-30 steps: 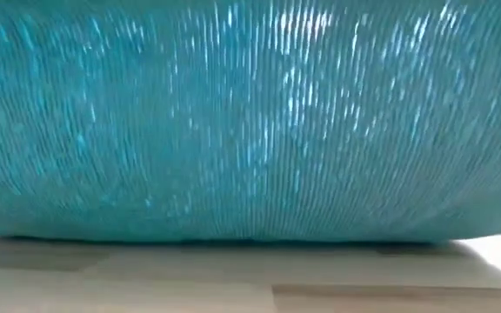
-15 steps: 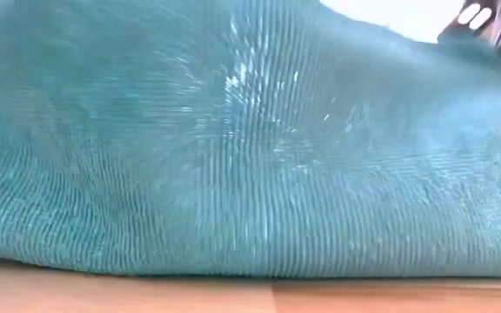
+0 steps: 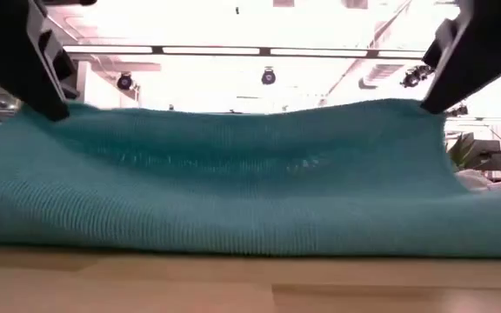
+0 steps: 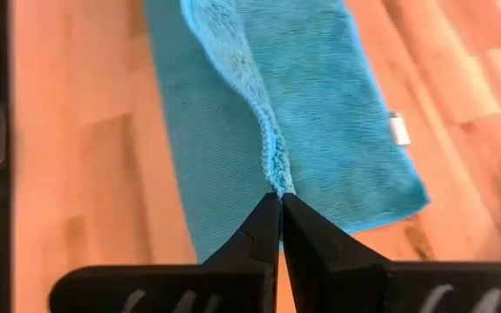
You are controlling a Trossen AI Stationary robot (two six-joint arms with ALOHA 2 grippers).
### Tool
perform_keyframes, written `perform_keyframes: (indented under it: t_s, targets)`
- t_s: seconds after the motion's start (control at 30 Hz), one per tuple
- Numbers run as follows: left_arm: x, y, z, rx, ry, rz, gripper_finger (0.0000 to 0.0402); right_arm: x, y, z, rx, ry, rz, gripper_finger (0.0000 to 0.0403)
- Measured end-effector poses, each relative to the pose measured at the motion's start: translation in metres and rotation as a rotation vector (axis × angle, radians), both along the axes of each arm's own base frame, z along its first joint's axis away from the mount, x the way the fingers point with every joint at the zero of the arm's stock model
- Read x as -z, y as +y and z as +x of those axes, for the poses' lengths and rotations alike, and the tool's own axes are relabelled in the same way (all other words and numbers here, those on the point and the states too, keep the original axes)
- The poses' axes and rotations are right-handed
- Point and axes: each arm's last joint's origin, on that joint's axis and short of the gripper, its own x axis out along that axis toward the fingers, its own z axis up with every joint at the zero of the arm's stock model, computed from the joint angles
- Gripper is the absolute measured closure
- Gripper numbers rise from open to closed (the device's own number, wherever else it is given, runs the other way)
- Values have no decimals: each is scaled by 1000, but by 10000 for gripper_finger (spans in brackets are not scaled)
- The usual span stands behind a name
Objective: Fold microfiber towels
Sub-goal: Fold the blue microfiber cloth
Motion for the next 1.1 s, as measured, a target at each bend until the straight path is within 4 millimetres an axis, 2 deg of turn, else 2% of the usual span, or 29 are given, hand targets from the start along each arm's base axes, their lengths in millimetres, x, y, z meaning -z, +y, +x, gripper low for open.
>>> perform_keyframes:
  t_s: [0.27, 0.5, 0.87, 1.1]
  targets:
    - [0, 2, -1, -45, -18, 36, 401, 3, -12, -3, 125, 39, -38, 403]
    - [0, 6, 1, -64, -24, 50, 401, 4, -14, -4, 171, 53, -25, 403]
    - [1, 7, 0, -47, -6, 82, 400, 5, -27, 4, 220, 56, -25, 403]
    - [1, 10, -2, -64, -3, 140, 385, 5, -34, 9, 259, 60, -7, 403]
